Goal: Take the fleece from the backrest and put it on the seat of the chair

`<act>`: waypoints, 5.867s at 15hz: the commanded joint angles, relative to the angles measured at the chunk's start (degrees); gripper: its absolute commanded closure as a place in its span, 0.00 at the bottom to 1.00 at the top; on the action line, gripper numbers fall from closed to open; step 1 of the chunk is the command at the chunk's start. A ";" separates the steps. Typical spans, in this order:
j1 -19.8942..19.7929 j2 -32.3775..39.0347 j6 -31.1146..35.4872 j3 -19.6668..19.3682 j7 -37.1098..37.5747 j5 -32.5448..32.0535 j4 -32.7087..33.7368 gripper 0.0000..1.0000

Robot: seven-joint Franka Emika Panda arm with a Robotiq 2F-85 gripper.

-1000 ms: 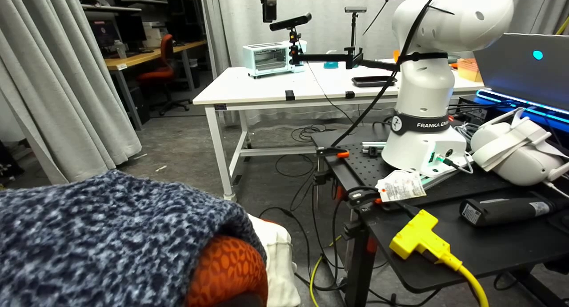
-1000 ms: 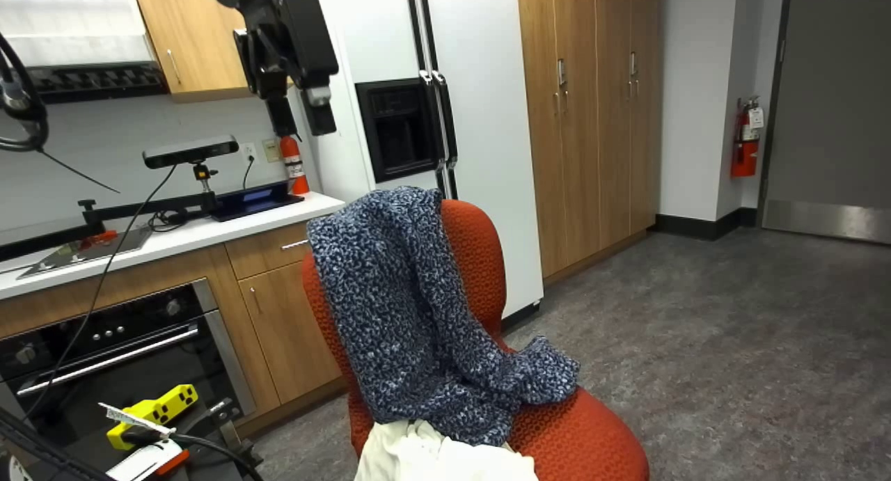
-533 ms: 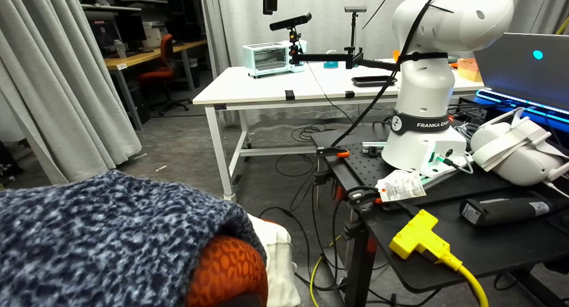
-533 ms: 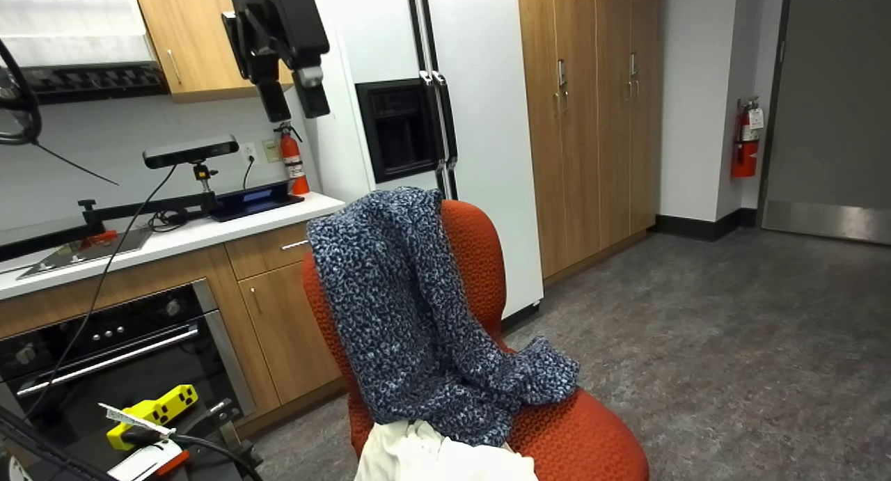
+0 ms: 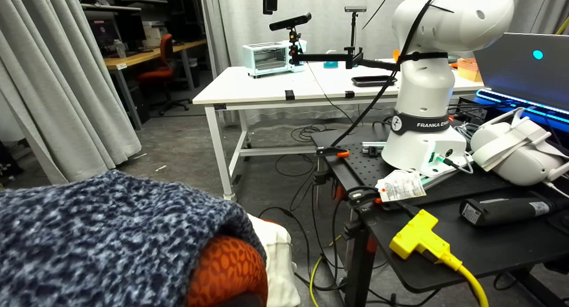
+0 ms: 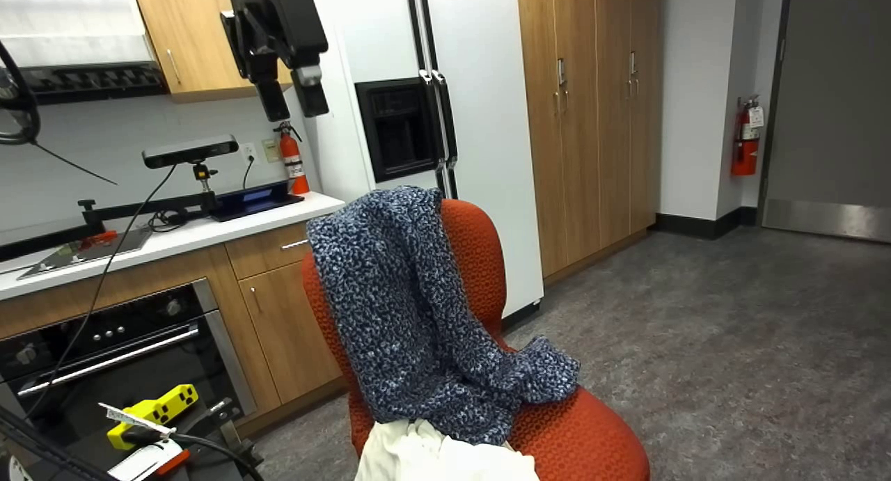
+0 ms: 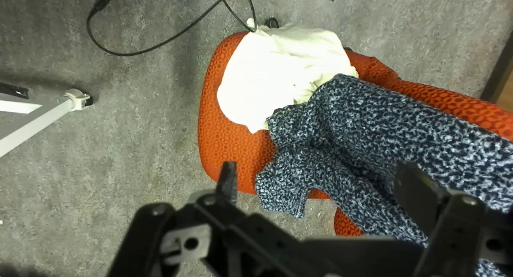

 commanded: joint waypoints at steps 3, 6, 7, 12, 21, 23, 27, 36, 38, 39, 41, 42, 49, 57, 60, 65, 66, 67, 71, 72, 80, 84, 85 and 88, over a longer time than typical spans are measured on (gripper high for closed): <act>-0.88 0.16 -0.12 0.67 -0.51 0.55 0.15 0.00; -0.88 0.17 -0.12 0.67 -0.51 0.55 0.15 0.00; -1.53 5.47 2.41 -2.84 -4.13 -0.79 2.65 0.00; -0.09 20.43 10.45 -7.52 -11.85 1.18 8.08 0.00; 1.08 42.62 18.26 -1.03 -18.36 14.36 17.69 0.00; 1.40 44.17 19.01 2.01 -17.70 16.98 18.35 0.00; 1.87 46.13 19.95 7.06 -18.99 21.94 19.17 0.00; 2.56 52.24 26.91 14.01 -20.98 33.94 22.04 0.00; 2.39 53.77 28.20 15.40 -21.56 37.47 22.45 0.00; 2.31 54.31 28.52 16.10 -21.81 39.07 22.54 0.00; 2.20 54.88 28.37 17.33 -23.08 41.93 22.62 0.00; 2.17 55.10 28.11 17.76 -23.80 43.01 22.68 0.00; 1.99 56.26 26.00 18.52 -26.59 45.58 23.81 0.00; 2.65 55.84 25.51 17.99 -24.38 45.54 22.67 0.00; 2.59 55.84 24.84 17.92 -24.41 45.55 22.72 0.00; 2.59 55.84 24.79 17.92 -24.41 45.55 22.75 0.00; 2.71 56.26 25.57 17.97 -24.80 45.48 23.21 0.00; 3.03 56.95 26.22 18.20 -25.19 45.09 24.16 0.00; 5.58 59.85 27.01 20.73 -24.32 44.44 29.25 0.00; 6.19 60.92 26.98 21.43 -24.18 44.35 30.86 0.00; 7.85 70.82 26.36 23.85 -21.97 42.36 40.65 0.41; 7.71 72.82 27.55 24.05 -20.80 41.92 42.78 0.70; 7.88 72.97 28.32 23.98 -20.45 41.73 43.15 0.78; 8.16 73.54 30.36 23.93 -19.76 40.70 44.21 0.99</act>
